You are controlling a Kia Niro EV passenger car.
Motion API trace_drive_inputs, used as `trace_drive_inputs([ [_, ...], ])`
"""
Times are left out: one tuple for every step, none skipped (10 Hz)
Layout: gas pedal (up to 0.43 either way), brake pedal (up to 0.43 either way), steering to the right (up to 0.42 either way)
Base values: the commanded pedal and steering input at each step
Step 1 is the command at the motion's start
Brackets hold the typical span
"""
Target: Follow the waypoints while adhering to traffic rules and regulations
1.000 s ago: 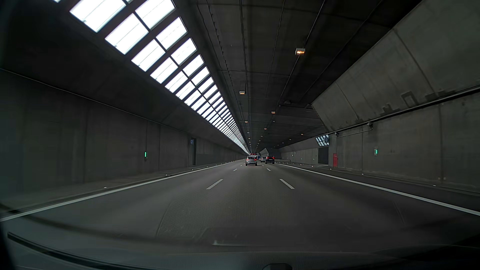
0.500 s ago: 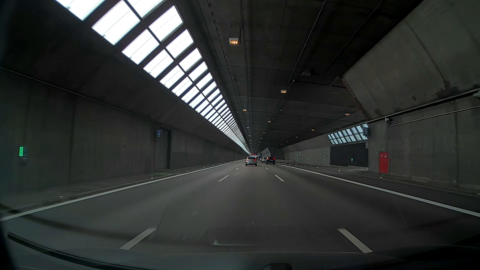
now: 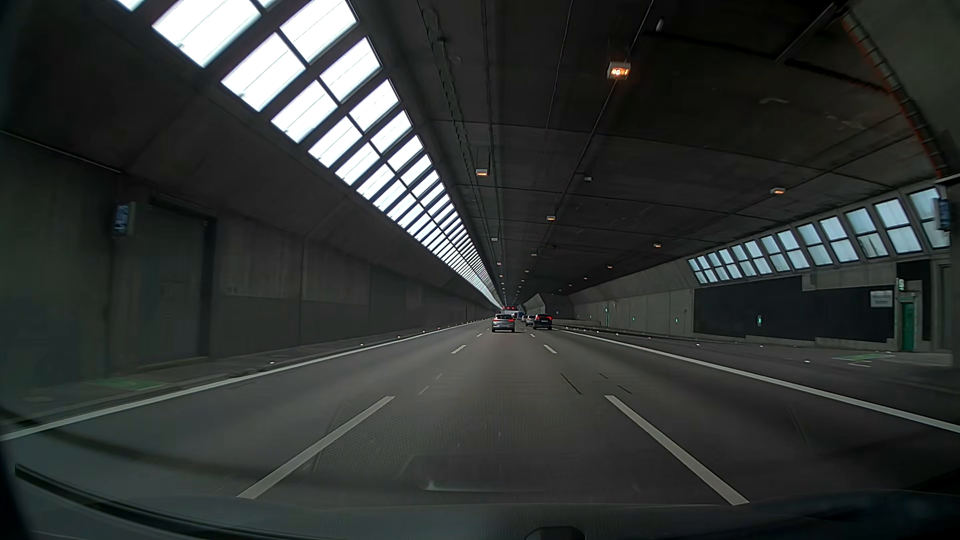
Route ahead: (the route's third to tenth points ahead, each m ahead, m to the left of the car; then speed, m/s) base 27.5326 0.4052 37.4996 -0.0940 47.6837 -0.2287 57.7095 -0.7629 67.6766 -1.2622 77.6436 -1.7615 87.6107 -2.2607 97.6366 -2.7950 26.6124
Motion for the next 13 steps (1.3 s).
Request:
trace_drive_inputs([
  [0.079,0.0,0.0],
  [0.079,0.0,0.0],
  [0.079,0.0,0.0],
  [0.079,0.0,0.0],
  [0.079,0.0,0.0],
  [0.079,0.0,0.0],
  [0.079,0.0,0.0],
  [0.079,0.0,0.0],
  [0.079,0.0,0.0],
  [0.067,0.0,0.0],
  [0.059,0.0,0.0],
  [0.059,0.0,0.0],
  [0.059,0.0,0.0],
])
